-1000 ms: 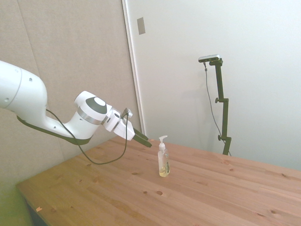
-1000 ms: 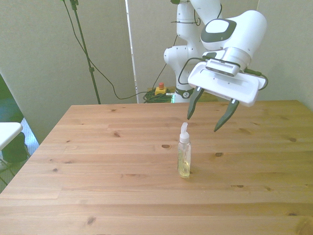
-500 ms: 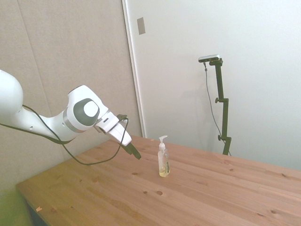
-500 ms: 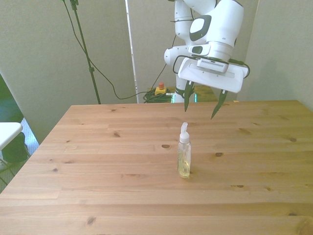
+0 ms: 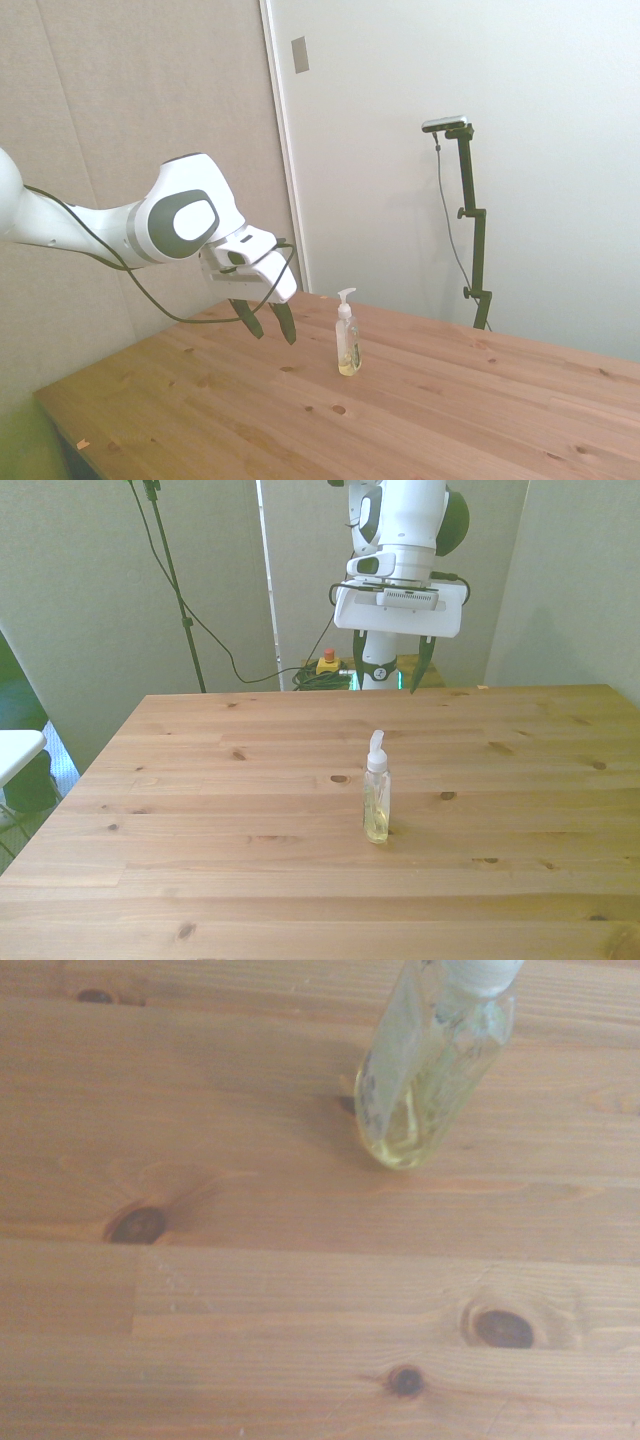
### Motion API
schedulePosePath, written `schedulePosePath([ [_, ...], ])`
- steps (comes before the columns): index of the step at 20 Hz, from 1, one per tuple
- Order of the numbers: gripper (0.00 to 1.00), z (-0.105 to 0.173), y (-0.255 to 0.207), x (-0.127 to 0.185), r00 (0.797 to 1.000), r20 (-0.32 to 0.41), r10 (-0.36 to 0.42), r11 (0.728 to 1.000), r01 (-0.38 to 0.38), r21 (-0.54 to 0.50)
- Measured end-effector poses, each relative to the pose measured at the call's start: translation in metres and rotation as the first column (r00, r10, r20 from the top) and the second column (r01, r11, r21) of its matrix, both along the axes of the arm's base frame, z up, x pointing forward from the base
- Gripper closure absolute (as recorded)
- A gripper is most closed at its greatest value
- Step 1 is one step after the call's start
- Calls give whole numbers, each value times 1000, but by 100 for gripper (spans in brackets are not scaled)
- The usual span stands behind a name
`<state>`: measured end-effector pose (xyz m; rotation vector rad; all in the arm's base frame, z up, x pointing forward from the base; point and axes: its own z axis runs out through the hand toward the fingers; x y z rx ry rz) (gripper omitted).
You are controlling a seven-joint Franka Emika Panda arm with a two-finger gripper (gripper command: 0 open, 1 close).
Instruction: Stand the sanitizer
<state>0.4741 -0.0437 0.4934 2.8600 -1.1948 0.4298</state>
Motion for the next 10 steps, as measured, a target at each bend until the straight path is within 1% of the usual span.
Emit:
schedulePosePath([
  [2,0,-3,4,-6,1000,-14,17,1000,-17,2],
  [7,0,-7,6,-28,999,-31,24,999,-23,28],
  [10,0,-10,4,-42,998,-32,55,997,-53,60],
])
